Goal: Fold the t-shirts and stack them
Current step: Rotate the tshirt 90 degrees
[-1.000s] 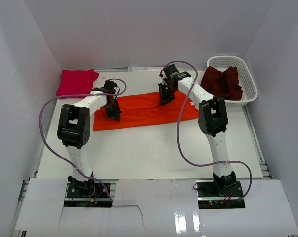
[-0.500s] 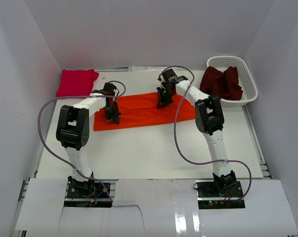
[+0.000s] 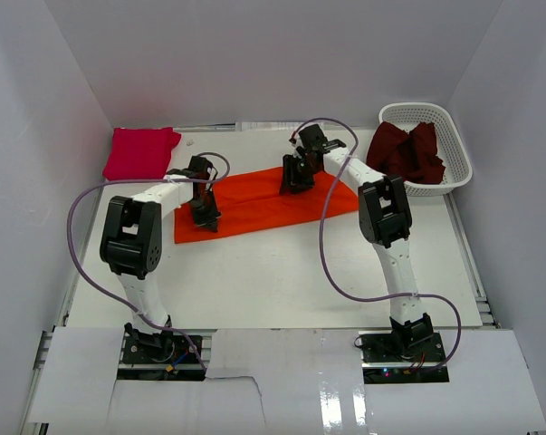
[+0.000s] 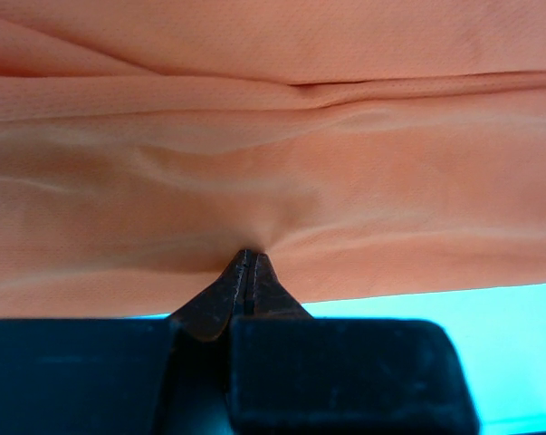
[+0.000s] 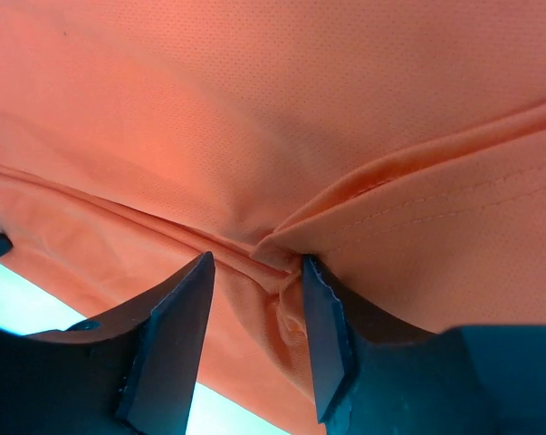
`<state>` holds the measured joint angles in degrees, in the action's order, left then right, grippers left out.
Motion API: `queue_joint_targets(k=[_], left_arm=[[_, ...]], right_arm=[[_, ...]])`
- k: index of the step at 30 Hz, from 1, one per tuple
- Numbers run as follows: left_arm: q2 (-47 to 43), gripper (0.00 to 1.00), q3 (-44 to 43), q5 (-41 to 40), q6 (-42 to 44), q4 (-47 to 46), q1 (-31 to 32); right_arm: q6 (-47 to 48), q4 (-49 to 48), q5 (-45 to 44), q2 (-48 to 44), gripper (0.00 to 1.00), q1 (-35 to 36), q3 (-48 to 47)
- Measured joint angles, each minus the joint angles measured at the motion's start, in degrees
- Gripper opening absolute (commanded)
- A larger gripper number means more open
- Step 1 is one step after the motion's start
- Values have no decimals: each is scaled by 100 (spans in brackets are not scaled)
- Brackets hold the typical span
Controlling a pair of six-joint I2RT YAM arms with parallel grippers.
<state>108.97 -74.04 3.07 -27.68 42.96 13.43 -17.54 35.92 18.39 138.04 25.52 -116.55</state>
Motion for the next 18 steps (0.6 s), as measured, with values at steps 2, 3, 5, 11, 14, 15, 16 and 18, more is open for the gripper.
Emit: queue_joint_targets(k=[2,3,5,11,14,15,16,18], left_arm=[[-17,7,17,28,0,7,0],[-26,7,28,55,-4,9,0],[-70,7,92,111,-20,-11,2],[-321,7,498,229,-109,-61,33],[-420,7,546,227,-155,-52,48],[-468,7,546,225,-168,-55,48],[-542,7,544,221,-175,-52,48],[-713,8,527,210,-186,-33,48]], right_arm=[[15,-87,7,-22,51,-26,22],[28,-144,9,-35,54,-44,48],[61,-319,52,-114,56,-103,177],[103,-586,330,-184,56,-302,282],[131,-750,509,-219,58,-352,396],[136,-850,570,-264,58,-363,498],[144,-920,623,-326,58,-365,603],[151,-1023,715,-455,58,-365,778]])
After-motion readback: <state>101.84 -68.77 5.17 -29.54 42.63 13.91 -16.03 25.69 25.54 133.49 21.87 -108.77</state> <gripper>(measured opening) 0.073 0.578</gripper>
